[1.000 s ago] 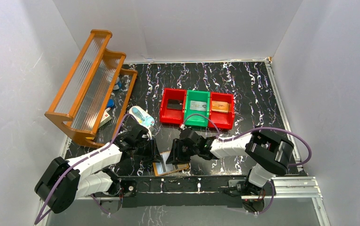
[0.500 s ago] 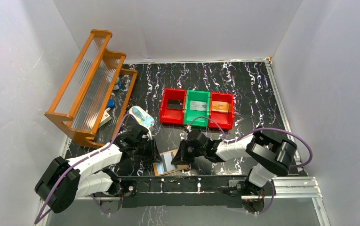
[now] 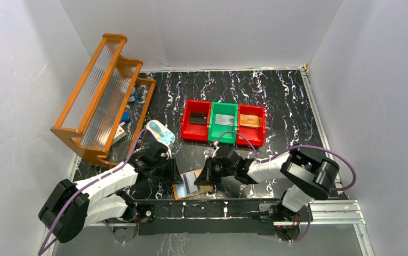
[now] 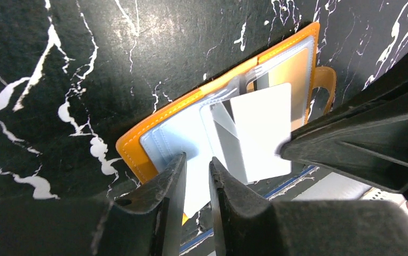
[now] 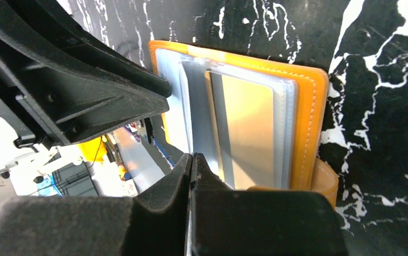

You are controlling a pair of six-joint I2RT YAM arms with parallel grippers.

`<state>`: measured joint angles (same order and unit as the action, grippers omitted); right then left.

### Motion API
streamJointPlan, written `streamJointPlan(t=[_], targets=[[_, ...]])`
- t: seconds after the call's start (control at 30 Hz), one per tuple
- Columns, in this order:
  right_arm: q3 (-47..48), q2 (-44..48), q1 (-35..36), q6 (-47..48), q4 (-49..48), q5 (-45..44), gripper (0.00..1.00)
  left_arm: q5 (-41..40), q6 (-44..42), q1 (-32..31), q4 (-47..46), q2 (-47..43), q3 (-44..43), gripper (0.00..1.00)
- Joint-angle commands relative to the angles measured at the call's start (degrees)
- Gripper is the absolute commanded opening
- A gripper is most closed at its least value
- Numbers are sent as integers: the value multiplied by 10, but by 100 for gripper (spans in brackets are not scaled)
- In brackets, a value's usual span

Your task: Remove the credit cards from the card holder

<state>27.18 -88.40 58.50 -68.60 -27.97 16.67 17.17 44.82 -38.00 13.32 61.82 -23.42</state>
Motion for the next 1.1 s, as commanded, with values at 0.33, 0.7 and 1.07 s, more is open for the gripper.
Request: streamJointPlan(t=[0.33,0.7,1.07], targets=[[-19,82,-20,19,46,-23,8,-8,-19,-3,80,-52,-85,45],[-25,52,-20,-2,7,-15,13,78,-5,-11,-39,8,-46,39],[-25,3,-20,-27,-59,-2,19,32,-3,-22,-56,77,-20,23]])
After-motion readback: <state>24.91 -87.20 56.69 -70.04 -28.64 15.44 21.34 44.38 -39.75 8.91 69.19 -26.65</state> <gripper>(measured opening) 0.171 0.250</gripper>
